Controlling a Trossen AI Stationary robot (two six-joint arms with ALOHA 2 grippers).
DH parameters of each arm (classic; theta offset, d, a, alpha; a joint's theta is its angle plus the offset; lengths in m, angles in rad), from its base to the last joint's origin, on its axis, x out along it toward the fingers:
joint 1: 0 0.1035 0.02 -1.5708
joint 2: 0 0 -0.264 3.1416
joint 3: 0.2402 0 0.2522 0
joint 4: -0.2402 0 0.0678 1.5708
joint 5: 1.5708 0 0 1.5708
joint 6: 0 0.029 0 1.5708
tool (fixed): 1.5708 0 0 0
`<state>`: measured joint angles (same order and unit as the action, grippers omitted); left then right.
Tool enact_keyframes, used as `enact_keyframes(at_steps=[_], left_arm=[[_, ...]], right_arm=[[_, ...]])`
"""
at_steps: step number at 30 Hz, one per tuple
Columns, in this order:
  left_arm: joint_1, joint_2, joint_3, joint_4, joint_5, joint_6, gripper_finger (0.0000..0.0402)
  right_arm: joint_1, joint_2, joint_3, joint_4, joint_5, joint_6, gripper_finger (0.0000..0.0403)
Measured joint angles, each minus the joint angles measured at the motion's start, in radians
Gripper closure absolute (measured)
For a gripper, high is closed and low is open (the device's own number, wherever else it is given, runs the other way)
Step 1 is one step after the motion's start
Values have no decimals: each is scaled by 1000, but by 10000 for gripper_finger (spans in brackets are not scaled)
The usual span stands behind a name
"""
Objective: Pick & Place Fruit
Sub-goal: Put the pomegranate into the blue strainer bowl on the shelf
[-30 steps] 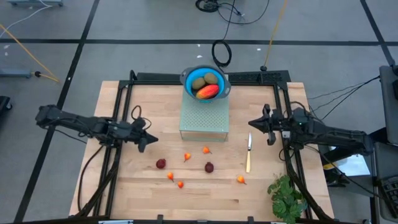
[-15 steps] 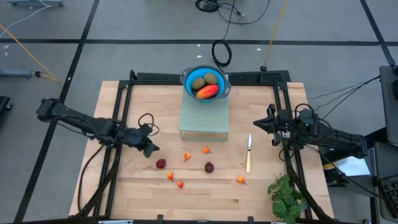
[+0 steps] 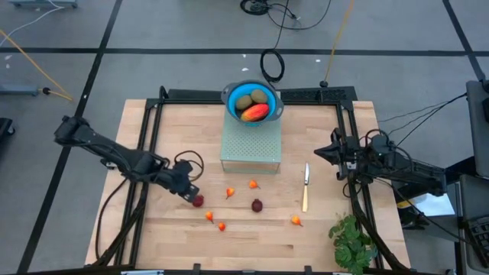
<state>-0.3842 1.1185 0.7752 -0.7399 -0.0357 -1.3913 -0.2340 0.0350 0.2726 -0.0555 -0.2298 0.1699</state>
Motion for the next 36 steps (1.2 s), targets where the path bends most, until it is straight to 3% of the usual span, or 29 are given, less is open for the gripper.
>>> enact_keyframes(at_steps=[10,18,32,36], left_arm=[[-11,116,22,10,68,-255,401],[-24,135,22,19,84,-451,401],[-24,135,22,42,79,-429,381],[-24,135,22,42,79,-444,369]], right_arm=[[0,-20,0,-2,-6,5,403],[0,-20,0,-2,-10,19,403],[0,-20,0,-2,-11,1,403],[0,-20,0,-2,-57,-2,403]])
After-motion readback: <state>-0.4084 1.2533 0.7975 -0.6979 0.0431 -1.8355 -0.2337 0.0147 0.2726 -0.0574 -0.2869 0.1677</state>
